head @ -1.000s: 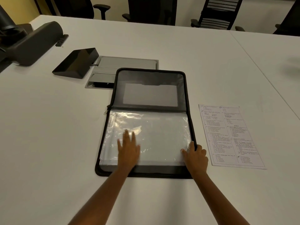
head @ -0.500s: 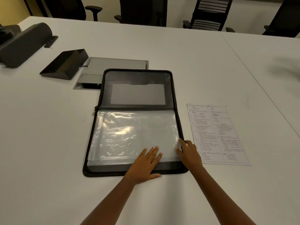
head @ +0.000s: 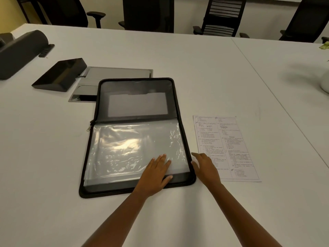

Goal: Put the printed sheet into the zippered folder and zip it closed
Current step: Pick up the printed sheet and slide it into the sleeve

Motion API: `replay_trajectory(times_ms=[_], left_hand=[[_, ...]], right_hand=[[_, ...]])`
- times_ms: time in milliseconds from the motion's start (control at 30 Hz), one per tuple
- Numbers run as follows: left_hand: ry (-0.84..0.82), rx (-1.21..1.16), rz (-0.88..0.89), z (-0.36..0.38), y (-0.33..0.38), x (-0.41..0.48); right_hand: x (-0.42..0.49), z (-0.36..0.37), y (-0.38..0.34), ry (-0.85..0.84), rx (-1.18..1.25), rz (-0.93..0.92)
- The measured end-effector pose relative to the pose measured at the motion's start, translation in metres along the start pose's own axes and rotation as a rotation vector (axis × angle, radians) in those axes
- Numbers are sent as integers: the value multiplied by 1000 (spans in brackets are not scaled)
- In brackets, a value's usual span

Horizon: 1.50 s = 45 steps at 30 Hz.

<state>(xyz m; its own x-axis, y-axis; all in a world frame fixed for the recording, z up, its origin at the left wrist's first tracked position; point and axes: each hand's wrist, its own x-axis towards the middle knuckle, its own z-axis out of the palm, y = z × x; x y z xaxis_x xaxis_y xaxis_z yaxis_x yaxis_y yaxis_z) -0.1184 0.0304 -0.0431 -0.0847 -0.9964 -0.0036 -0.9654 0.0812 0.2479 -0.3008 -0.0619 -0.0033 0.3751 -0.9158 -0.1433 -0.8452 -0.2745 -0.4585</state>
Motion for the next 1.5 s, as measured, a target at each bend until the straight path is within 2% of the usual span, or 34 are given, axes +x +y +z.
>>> replay_trajectory(times_ms=[167,267,467,567,800,933,1233,1500], left_hand=[[50,-132,0,-3,42,31],[75,-305,42,-7,76,49],[-188,-554,-113,-9,124,83],[-263,-491,-134,-7,131,94],[-309,-240,-144,-5,132,107],[-301,-195,-139,-3,133,112],[-255,-209,-145,3,134,109],[-234,-225,-158,2,136,107]], right_hand=[[1,-15,30,124,-27,105],[4,-24,49,145,-75,186],[9,-49,90,153,-139,372],[13,-62,108,137,-108,476],[21,-75,130,106,30,711],[27,-79,132,109,65,748],[41,-90,150,-13,102,790],[49,-98,159,-23,473,731]])
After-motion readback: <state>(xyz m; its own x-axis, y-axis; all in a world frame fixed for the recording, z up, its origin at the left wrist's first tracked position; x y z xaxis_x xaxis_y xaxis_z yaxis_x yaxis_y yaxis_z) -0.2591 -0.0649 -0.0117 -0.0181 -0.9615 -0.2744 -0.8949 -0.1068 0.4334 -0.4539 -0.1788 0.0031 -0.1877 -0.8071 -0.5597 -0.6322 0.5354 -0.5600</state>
